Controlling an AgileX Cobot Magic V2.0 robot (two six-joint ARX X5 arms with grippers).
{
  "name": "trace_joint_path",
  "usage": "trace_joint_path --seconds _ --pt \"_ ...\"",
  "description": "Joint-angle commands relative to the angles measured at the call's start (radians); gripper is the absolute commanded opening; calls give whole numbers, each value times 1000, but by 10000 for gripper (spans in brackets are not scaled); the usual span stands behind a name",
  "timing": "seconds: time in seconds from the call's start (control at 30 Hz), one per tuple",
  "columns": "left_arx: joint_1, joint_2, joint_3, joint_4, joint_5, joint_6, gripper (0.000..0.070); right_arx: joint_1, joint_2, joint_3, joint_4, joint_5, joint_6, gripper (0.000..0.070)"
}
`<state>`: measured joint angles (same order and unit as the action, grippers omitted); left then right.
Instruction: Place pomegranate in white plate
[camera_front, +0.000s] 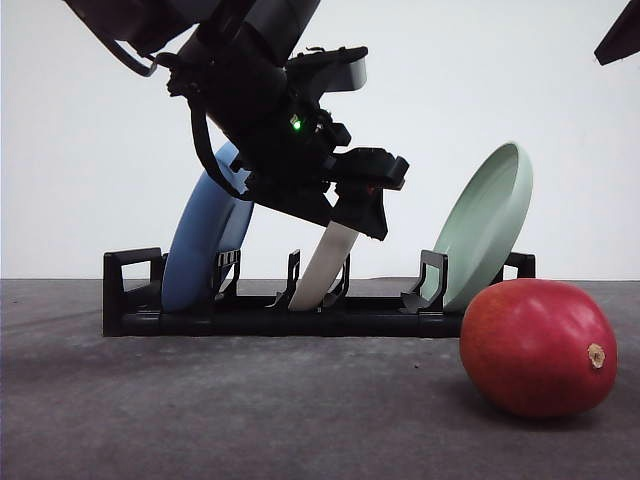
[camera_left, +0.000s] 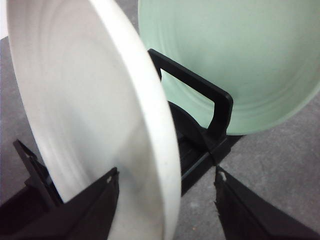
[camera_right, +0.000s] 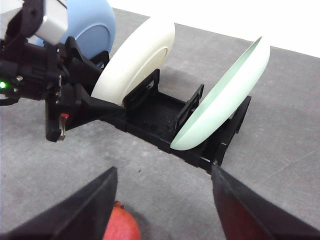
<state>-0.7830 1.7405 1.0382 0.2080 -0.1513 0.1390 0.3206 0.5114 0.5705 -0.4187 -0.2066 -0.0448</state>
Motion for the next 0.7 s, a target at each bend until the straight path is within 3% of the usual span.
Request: trace_joint_path --seconds 0.0,0.13,0.23,0.67 --pt "-8 14 23 14 1 8 316 5 3 19 6 2 11 382" --pt "-8 14 23 27 1 6 106 5 3 19 6 2 11 382" --pt "-9 14 23 27 1 5 22 5 3 19 5 2 11 382" --pt "-11 -41 27 13 1 -135 13 5 3 19 5 2 11 382"
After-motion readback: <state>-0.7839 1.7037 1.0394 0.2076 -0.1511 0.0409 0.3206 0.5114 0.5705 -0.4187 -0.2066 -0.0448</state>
